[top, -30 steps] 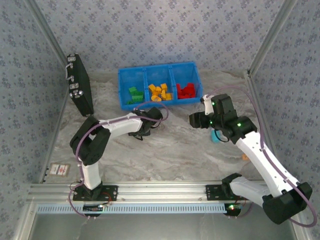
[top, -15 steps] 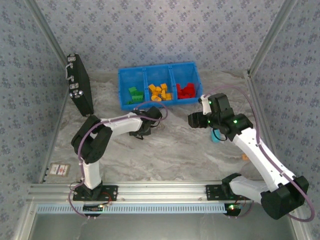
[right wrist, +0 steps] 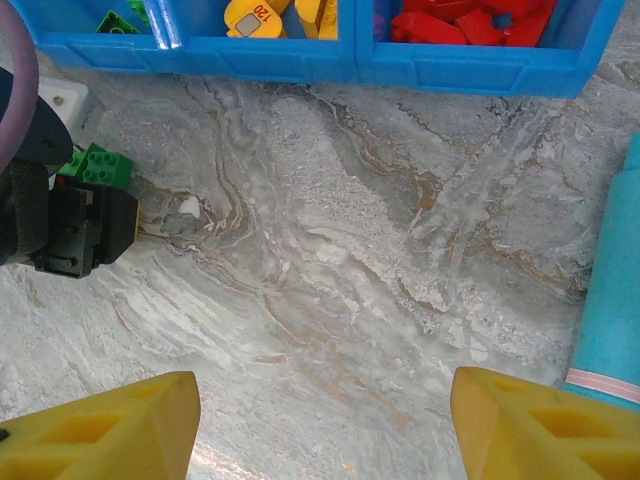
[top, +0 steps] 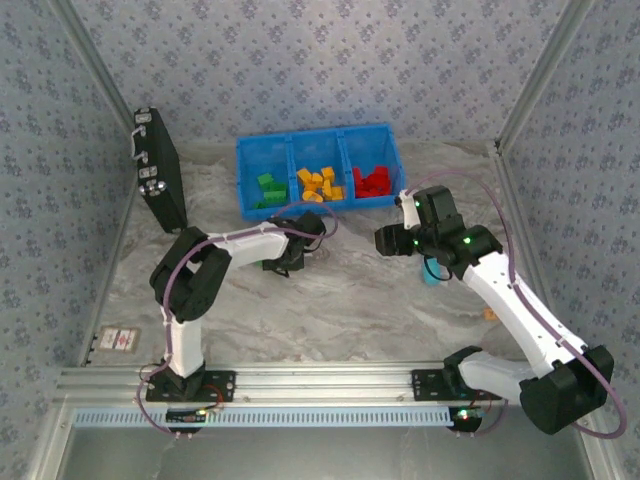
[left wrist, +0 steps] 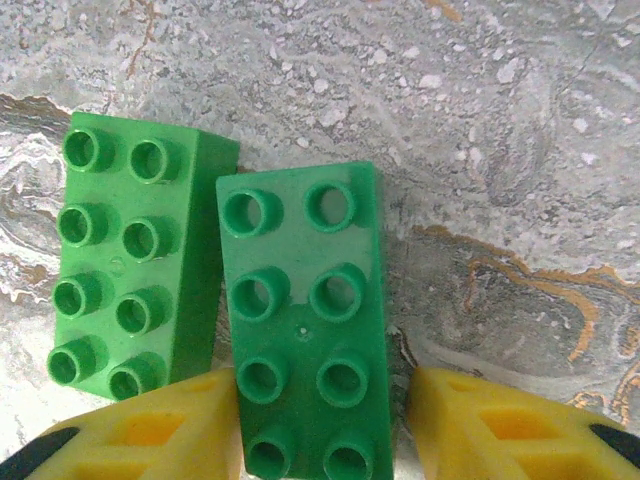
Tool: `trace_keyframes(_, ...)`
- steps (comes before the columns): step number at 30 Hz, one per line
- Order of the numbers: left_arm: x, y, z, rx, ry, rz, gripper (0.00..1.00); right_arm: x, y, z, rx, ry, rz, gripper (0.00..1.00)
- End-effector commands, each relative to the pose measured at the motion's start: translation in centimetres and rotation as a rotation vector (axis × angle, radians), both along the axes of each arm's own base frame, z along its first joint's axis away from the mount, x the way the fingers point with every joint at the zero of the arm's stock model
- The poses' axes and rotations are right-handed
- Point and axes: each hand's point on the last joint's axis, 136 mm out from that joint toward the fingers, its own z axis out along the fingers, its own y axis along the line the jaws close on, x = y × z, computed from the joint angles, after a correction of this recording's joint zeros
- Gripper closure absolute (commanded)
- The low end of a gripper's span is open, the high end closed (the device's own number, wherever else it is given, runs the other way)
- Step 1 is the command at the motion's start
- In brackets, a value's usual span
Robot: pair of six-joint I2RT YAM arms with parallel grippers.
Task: Sort the legos into containers by color
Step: Pick up the lego from the center of the table.
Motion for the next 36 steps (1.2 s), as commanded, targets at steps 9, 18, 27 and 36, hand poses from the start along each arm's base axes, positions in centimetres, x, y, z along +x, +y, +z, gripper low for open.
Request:
trace_keyframes(9,1.3,-0.1,-1.2,-0.006,0.027,-0.005,0.53,0.6,-0.2,0.2,-0.015,-0.013,-0.007,0.31)
trace_keyframes(18,1.7,0.1,-1.2,-0.030,0.042,-0.003,0.69,1.1,0.0,-0.1,-0.017,-0.009,-0.005,0.31)
trace_keyframes(27,2.7,0.3,4.3,-0.027,-0.022,-0.012,0.73,1.5,0.0,-0.4,-0.015,-0.009,0.000,0.31)
trace_keyframes(36,7.3,1.3,12.1,-0.109,-0.203,0.039,0.72,1.6,0.0,-1.8,-0.005,0.017,0.007,0.31)
